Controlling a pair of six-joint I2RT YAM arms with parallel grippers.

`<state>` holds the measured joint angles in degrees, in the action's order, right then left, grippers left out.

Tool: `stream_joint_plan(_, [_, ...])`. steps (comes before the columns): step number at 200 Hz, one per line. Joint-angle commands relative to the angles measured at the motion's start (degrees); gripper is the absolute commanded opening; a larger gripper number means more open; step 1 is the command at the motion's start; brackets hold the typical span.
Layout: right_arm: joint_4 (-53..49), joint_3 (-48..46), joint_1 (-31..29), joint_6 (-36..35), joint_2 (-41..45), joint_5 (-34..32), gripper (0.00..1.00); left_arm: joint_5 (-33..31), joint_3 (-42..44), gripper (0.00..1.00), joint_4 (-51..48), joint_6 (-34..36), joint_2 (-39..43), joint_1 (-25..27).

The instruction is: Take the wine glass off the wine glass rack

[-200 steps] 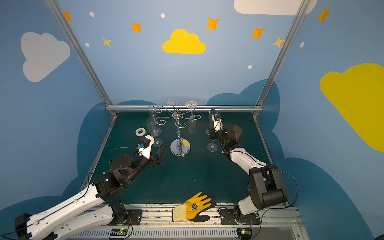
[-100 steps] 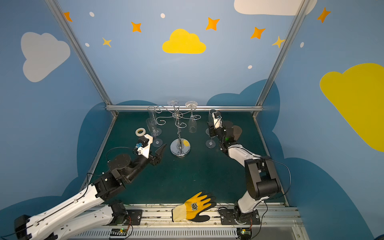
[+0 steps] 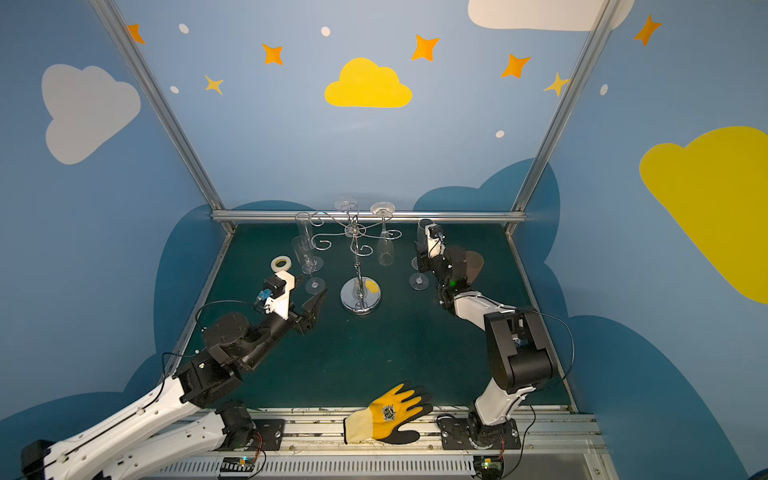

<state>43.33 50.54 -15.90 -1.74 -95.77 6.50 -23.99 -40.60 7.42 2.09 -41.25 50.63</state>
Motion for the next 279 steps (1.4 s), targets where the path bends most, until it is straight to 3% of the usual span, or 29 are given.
stream_joint_plan(1, [1.4, -1.0, 0.2, -0.3, -0.7, 0.1, 0.33, 0.3, 0.3, 0.69, -0.4, -0.8, 0.9, -0.2])
stream_joint_plan(125, [-12.2, 1.6, 0.2, -4.0, 4.0, 1.2, 0.3, 1.1, 0.8, 0.7, -1.3, -1.7, 1.7, -0.2])
stream_joint_plan(182, [-13.4, 1.6, 0.2, -3.5, 3.4, 3.0, 0.32, 1.1, 0.9, 0.7, -1.8, -1.9, 2.3, -0.2])
stream_joint_plan(279, [-13.4, 1.0, 0.2, -2.1, 4.8, 0.8, 0.68, 1.6, 0.0, 0.72, -1.5, -1.8, 1.4, -0.3])
